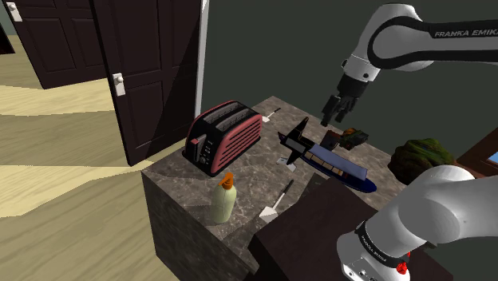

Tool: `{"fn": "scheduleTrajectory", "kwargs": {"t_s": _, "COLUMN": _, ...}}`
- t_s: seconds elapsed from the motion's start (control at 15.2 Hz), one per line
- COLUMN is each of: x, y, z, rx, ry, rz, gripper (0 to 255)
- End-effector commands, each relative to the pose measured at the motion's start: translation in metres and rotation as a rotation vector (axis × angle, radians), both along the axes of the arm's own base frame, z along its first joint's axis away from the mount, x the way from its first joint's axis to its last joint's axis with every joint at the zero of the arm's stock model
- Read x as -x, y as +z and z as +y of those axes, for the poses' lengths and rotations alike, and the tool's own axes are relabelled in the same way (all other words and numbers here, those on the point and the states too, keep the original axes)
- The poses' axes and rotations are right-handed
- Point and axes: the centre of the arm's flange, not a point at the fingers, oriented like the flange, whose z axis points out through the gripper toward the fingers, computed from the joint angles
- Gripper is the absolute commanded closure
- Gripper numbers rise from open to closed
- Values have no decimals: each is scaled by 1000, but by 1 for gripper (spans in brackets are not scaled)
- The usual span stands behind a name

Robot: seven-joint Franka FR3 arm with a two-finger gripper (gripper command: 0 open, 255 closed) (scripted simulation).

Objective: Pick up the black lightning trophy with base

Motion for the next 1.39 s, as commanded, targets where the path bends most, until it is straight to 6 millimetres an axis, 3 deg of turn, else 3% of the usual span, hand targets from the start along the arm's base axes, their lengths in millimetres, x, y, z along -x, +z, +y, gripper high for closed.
{"fn": "scheduleTrajectory", "kwargs": {"t_s": 0.0, "x": -9, "y": -23, "z": -13, "rx": 8, "ry": 14, "rz": -9, "gripper": 0}}
{"fn": "scheduleTrajectory", "kwargs": {"t_s": 1.12, "x": -90, "y": -188, "z": -127, "rx": 62, "ry": 119, "rz": -65, "gripper": 0}}
{"fn": "scheduleTrajectory", "kwargs": {"t_s": 1.32, "x": -94, "y": -204, "z": -132, "rx": 65, "ry": 123, "rz": -67, "gripper": 0}}
